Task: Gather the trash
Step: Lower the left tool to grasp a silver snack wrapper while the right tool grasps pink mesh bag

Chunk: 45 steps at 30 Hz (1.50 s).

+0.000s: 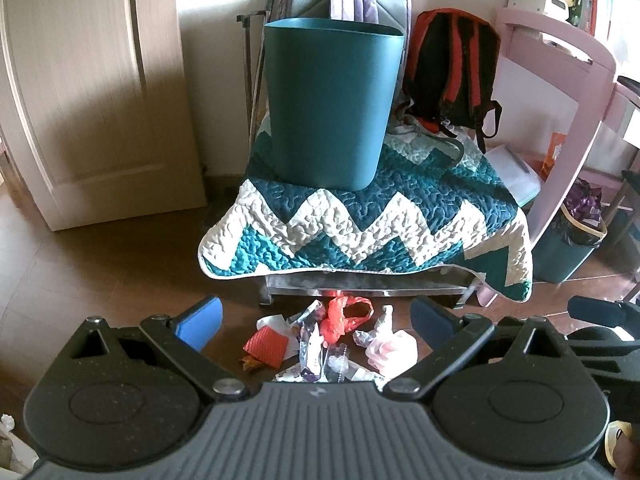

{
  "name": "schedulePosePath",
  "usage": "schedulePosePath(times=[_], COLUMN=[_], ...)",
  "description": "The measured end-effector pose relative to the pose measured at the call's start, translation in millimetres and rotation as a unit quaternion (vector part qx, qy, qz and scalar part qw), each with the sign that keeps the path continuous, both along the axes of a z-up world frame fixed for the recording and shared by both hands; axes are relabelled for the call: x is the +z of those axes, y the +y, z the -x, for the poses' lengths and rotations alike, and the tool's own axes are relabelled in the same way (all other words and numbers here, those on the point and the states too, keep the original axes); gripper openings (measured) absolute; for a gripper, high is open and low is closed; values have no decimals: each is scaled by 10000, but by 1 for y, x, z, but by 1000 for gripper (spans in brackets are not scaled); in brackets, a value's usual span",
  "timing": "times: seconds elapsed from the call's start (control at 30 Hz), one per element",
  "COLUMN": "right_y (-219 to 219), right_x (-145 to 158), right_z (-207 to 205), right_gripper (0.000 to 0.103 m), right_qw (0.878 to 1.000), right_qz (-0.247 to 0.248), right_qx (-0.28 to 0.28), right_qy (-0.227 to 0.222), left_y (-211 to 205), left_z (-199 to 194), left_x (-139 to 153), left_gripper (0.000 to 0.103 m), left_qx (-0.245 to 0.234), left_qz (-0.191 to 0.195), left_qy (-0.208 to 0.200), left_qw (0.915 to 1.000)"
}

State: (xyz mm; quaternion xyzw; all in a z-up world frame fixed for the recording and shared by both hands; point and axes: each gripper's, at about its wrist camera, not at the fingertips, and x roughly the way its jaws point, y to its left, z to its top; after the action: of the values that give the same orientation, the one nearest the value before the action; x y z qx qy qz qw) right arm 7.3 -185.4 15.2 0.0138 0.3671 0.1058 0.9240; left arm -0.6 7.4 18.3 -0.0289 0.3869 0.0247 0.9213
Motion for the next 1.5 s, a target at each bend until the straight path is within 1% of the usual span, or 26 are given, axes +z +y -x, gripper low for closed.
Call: schedulePosePath(times=[0.1,0.23,0.4,0.53,0.63,0.73,0.8,0.9,1.03,1.13,1.2,1.27,1.37,1.43,1.5], right_y=[1,2,8,7,-2,-7,-6,-8,-14,-15,-15,-16,-17,-14,-13], right_x=[-3,-10,-23,-39,-59,-88,-109,-140,-184,-220,-250,-284,-329,-355,-378], right_z=[-7,-18,-39,-68,-102,-137,-155,-180,-220,-249,-265,-278,-290,-295,-298], right_gripper=[86,86,86,86,86,86,86,86,86,86,86,86,86,86,86], right_qw=[10000,9999,9992,9987,9986,9969,9952,9928,9882,9820,9766,9682,9554,9491,9437], right_qz=[3,74,262,317,166,181,254,283,217,213,263,304,347,455,456], right_qx=[-14,48,232,333,332,428,449,347,175,169,70,-14,-131,-129,-141], right_qy=[76,143,197,199,370,638,828,1107,1503,1867,2132,2484,2928,3114,3275], left_y=[2,4,12,15,22,31,38,46,45,41,40,43,49,51,51], left_z=[-4,-20,-50,-81,-110,-138,-155,-180,-216,-243,-258,-270,-286,-294,-301], left_x=[-3,-13,-35,-56,-79,-108,-130,-162,-210,-249,-275,-302,-339,-362,-384], left_gripper=[101,101,101,101,101,101,101,101,101,101,101,100,100,100,100], left_qx=[19,23,53,89,115,155,270,427,387,402,433,537,704,727,680], left_qz=[32,105,446,381,318,294,262,205,204,208,234,300,429,400,354], left_qy=[38,178,395,548,734,913,1084,1315,1680,2049,2300,2563,2884,3039,3200], left_qw=[10000,9998,9982,9977,9967,9953,9934,9902,9848,9777,9719,9646,9540,9491,9443])
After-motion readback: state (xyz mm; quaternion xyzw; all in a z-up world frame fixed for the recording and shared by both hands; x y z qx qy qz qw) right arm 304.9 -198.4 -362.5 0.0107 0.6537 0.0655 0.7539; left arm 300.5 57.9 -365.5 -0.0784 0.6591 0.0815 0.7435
